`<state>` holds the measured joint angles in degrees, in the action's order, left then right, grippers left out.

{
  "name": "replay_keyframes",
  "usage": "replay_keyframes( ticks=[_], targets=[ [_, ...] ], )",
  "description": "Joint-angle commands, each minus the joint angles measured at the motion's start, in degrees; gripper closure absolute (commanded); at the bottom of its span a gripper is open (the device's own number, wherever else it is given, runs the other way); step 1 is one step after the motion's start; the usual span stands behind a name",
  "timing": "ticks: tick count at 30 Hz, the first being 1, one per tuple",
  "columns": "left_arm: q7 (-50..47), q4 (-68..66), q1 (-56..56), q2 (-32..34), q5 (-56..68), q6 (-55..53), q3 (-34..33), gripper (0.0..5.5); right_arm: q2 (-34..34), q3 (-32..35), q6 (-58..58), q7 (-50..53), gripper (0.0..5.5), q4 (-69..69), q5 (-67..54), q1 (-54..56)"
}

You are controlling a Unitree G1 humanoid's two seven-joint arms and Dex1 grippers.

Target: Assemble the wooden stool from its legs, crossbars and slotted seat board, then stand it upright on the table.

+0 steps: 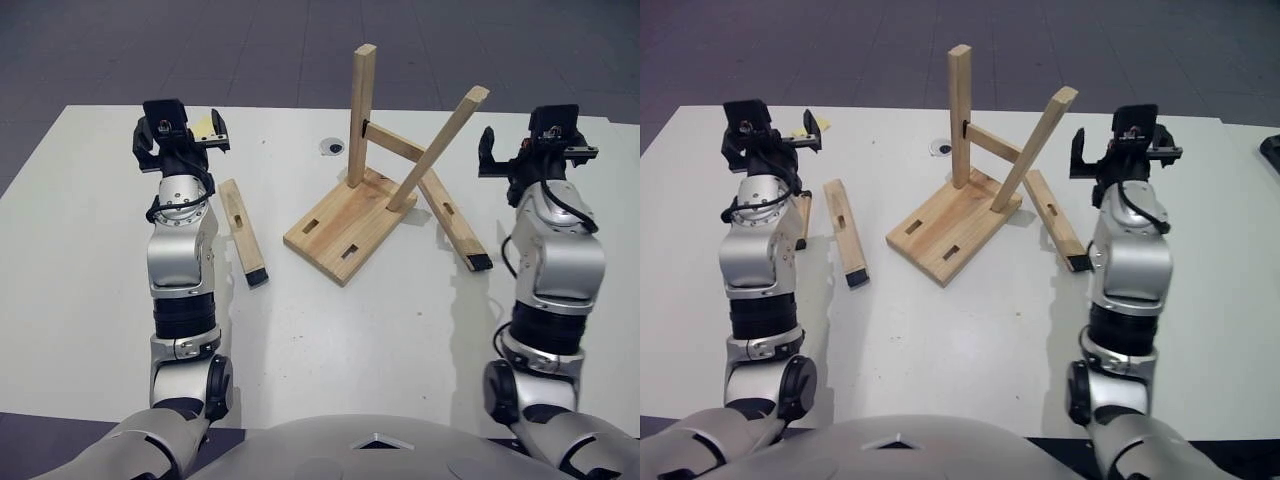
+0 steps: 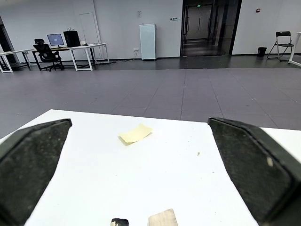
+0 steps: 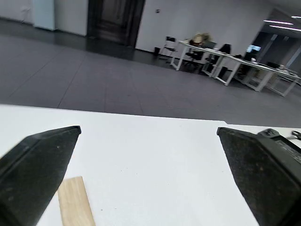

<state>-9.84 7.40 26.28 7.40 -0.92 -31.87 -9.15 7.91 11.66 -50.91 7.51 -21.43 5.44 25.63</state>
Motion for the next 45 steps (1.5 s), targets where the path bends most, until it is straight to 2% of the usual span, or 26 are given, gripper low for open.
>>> replay_keyframes(
  ticks=[1, 5, 10, 15, 20, 23, 29, 33, 36, 41, 45],
  targets=[
    [0.27, -0.72, 0.26, -0.11, -0.35, -1.03, 0.4, 0.1, -4.12, -4.24, 4.54, 0.72, 0.11, -2.72, -0.57, 1.36],
    [0.21, -1.31, 0.14, -0.11, -0.38, -0.98, 0.23, 0.1, -4.14, -6.23, 9.28, 1.1, 0.11, 1.34, 0.79, 1.15],
    [0.11, -2.15, -0.17, 0.43, -0.33, -0.41, -0.71, 0.1, -1.1, -1.93, 11.36, 2.8, 0.11, 5.55, 1.61, 1.21],
    [0.17, -3.69, -0.11, 0.33, -0.42, 0.55, -0.82, 0.1, 2.3, -1.36, 20.19, 2.71, 0.11, 20.13, 2.14, 6.47],
    [0.42, -5.66, 0.47, 0.33, -0.77, 1.67, 0.0, 0.1, 1.65, -4.21, 30.81, 2.22, 0.11, 29.58, 2.46, 11.01],
    [0.87, -6.64, 0.09, 0.91, -0.89, 1.97, 0.34, 0.1, 1.89, -5.85, 34.56, 1.4, 0.11, 30.68, 2.8, 10.44],
    [1.63, -7.62, -0.42, 1.86, -1.06, 2.01, 0.66, 0.1, 4.0, -3.69, 34.43, 3.35, 0.11, 33.02, 3.17, 9.43],
    [2.12, -8.42, -0.03, 2.13, -1.3, 2.07, 1.23, 0.1, 4.06, -4.54, 36.51, 5.31, 0.11, 37.39, 4.36, 11.36],
    [2.39, -8.98, 0.42, 2.5, -1.8, 2.07, 1.39, 0.1, 2.99, -6.13, 40.7, 3.0, 0.11, 39.18, 3.24, 12.47],
    [3.8, -9.37, 0.35, 4.63, -2.15, 1.13, 1.32, 0.1, 2.55, -8.34, 46.69, -2.38, 0.11, 34.9, 1.15, 10.02],
    [4.88, -8.75, -0.79, 5.58, -2.56, 0.09, 2.01, 0.1, 3.54, -6.0, 45.74, -2.36, 0.11, 31.08, 0.26, 7.49]
  ],
)
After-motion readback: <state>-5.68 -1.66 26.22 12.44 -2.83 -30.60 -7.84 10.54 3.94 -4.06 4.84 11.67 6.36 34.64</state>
